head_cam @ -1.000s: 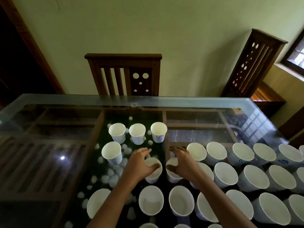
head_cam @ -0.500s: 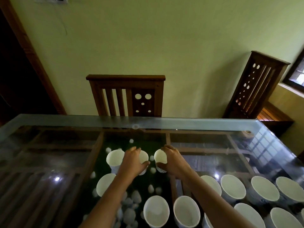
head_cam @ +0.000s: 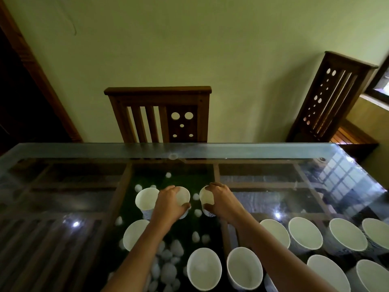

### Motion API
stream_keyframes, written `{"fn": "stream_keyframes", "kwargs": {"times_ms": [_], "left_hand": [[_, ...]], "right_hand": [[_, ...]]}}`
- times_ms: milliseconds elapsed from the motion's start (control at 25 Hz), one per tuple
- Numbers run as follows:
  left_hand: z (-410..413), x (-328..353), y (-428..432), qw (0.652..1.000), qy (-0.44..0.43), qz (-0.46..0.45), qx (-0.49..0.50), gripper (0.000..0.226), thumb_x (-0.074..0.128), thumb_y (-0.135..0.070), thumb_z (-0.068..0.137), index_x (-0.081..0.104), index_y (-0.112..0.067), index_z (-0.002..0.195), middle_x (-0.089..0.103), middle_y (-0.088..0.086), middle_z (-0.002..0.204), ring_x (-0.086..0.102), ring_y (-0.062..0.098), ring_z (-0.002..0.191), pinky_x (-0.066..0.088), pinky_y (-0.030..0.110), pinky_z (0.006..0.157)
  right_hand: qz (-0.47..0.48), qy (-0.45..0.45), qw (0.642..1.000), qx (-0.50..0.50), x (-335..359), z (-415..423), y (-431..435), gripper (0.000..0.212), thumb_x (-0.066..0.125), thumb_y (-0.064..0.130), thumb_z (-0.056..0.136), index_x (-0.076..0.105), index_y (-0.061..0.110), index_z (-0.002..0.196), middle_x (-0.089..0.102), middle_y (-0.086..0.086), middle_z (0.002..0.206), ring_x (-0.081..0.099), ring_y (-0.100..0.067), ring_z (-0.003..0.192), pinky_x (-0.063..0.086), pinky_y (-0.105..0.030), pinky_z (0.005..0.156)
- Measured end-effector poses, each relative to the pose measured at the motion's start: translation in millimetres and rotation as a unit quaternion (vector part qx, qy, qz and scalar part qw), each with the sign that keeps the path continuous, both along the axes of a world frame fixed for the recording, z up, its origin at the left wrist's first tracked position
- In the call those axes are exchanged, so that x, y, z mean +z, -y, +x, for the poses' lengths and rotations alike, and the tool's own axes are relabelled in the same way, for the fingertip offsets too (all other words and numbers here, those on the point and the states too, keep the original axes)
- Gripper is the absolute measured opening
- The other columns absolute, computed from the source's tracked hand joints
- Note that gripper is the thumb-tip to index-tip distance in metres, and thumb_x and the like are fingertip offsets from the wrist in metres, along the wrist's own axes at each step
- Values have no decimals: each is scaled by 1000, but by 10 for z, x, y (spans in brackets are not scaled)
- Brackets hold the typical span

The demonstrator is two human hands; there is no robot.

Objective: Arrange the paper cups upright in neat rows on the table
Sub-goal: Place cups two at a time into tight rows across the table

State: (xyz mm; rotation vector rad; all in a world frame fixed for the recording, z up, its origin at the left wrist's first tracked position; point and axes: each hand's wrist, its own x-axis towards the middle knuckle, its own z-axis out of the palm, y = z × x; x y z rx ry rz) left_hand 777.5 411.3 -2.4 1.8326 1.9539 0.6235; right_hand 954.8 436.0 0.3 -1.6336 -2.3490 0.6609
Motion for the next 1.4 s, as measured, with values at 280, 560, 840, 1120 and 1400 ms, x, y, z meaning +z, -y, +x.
{"fn": "stream_keyframes", "kwargs": {"times_ms": [280,560,840,1120,1400], "left_hand": [[108,6,115,999,14,3,-29,56,75,-30,74,55,-11,124,50,9,132,42,22,125,29,23,100],[292,-16,289,997,4,-29,-77,66,77,-37,70,53,-12,126,53,5,131,47,18,121,36,27,102],[423,-46,470,996,10,-4,-87,70,79,-36,68,51,-16,129,51,2,134,45,17,122,38,28,101],[427,-77,563,994,23,0,-110,72,82,-35,65,53,-17,128,53,2,132,46,14,122,29,18,96],[431,-57,638,994,31,4,-107,73,79,-34,68,48,-17,132,46,3,140,37,16,131,28,24,104]], "right_hand": [[1,0,1000,-6,42,93,104,55,69,27,82,47,11,130,47,-9,134,42,-24,126,36,-31,101],[-1,18,1000,-18,57,259,279,55,73,24,78,52,12,127,52,-8,132,48,-20,121,41,-30,99],[0,5,1000,-25,32,437,509,59,77,25,73,54,12,126,54,-7,130,51,-21,118,45,-30,97],[2,1,1000,-20,13,509,661,63,80,26,69,54,15,125,54,-6,128,51,-21,116,46,-30,93],[8,-31,999,-36,55,535,769,66,79,27,72,49,15,129,51,-4,133,46,-20,122,41,-31,97]]}}
